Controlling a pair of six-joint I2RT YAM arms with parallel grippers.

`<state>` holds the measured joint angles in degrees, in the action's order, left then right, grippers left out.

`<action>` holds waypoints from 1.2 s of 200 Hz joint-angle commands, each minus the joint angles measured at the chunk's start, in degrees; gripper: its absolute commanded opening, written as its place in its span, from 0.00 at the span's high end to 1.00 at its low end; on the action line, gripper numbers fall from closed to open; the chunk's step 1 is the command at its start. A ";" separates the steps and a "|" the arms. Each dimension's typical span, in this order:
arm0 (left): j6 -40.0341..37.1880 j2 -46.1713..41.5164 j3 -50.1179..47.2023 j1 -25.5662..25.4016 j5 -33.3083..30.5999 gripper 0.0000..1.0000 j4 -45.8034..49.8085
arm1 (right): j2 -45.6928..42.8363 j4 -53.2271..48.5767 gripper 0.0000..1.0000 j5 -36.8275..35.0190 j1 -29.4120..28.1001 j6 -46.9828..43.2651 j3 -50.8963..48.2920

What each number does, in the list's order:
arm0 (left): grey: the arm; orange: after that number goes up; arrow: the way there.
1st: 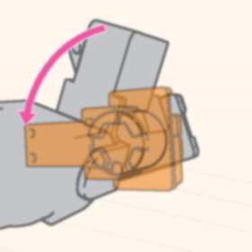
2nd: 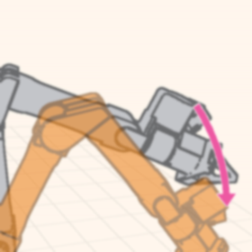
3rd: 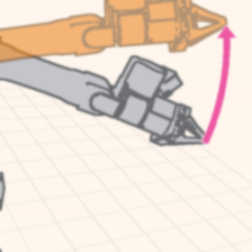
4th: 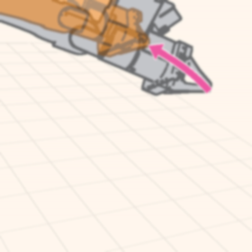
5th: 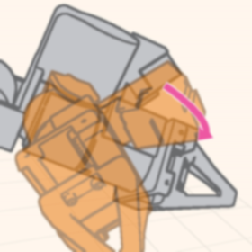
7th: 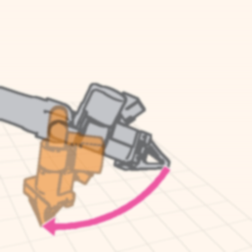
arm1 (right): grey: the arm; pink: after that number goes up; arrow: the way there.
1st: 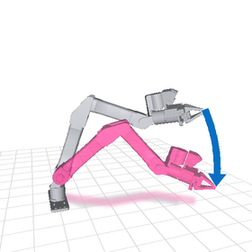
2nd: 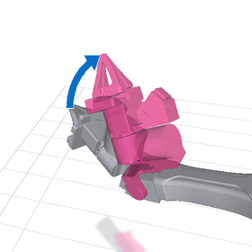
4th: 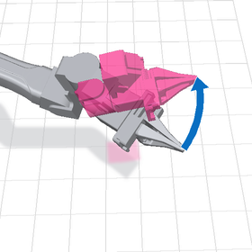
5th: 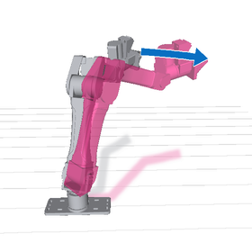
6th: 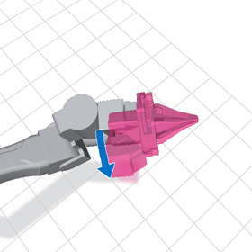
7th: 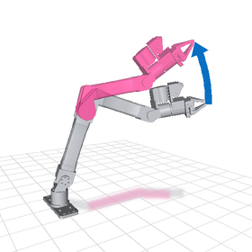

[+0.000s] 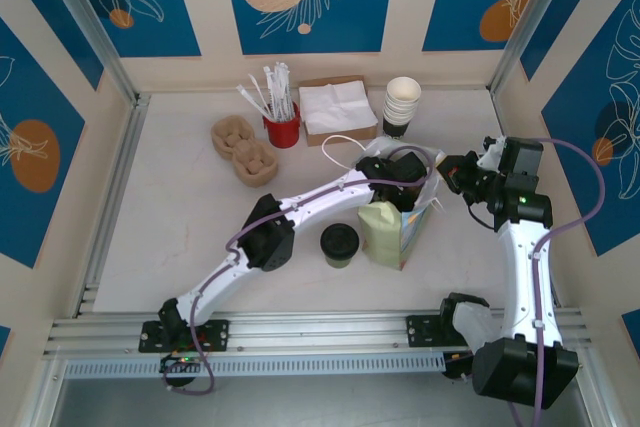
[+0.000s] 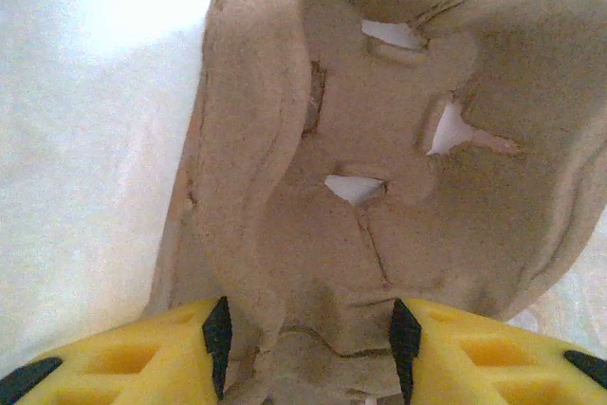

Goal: Pack the takeout coffee

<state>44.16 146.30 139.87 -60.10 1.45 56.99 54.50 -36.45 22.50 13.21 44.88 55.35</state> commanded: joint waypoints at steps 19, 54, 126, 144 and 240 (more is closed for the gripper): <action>-1.45 -8.39 -0.87 -0.10 -1.62 0.47 0.04 | -1.15 -1.51 1.00 0.55 0.59 -1.73 0.80; -1.95 -13.25 1.05 -0.11 -1.89 0.46 0.47 | -0.70 -1.96 1.00 -0.12 0.76 -2.34 2.01; -3.40 -22.66 2.05 -0.11 -0.30 0.45 -3.71 | 0.18 -0.77 1.00 0.84 0.76 -3.81 2.82; -4.70 -25.85 2.07 0.04 0.60 0.44 -5.66 | 0.57 0.20 1.00 2.09 0.76 -4.65 3.39; -13.51 -53.06 -12.91 7.77 -14.46 0.38 -5.97 | 2.13 7.07 1.00 9.40 0.76 -9.81 7.21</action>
<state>34.37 99.98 134.19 -55.64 -4.82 52.01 55.48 -31.42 27.94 13.74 37.69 60.20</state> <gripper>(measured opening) 0.618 0.051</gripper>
